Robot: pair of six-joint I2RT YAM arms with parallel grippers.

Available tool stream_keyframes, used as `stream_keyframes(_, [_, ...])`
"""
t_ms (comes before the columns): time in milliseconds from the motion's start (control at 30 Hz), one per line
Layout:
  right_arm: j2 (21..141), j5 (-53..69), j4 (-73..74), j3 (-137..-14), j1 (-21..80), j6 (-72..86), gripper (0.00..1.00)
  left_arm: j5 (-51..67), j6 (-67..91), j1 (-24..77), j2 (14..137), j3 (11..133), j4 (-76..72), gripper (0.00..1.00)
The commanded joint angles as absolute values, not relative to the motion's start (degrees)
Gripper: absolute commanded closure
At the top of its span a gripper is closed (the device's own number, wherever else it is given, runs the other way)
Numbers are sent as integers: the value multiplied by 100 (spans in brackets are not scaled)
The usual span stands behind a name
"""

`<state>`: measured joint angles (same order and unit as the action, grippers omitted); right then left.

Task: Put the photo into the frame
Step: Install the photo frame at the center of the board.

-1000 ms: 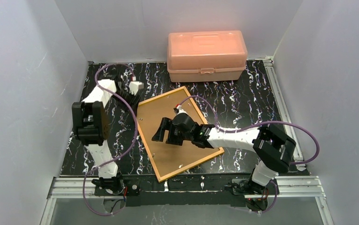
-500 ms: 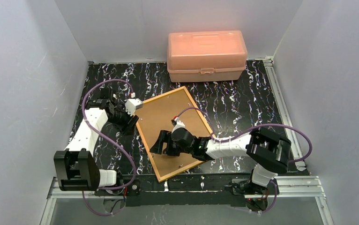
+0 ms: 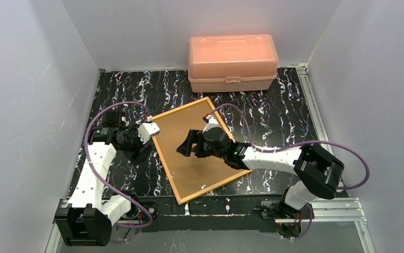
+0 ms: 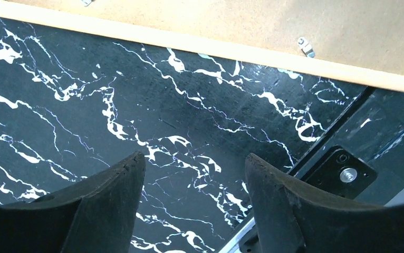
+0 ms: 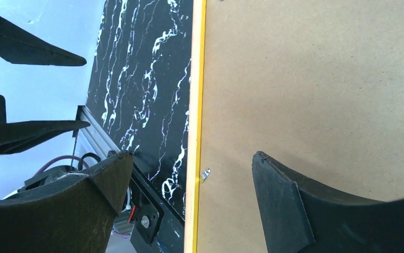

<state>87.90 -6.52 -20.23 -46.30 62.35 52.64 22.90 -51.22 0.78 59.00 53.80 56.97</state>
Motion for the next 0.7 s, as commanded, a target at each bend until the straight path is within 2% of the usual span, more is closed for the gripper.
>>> stream_keyframes(0, [8886,-216,-2032,-4869,6193,5238,9,2486,-5912,112,5821,5172,5876,32])
stream_keyframes(300, [9256,-719,-3112,-4306,6432,6345,11,3142,-7656,230,6360,4543,4717,31])
stream_keyframes(500, [9967,-323,-3891,-4339,6763,7221,13,3095,-8106,737,6531,4188,3695,32])
stream_keyframes(667, [9538,-499,-3213,-4259,6801,7439,13,2855,-8294,1217,6375,3607,2871,36])
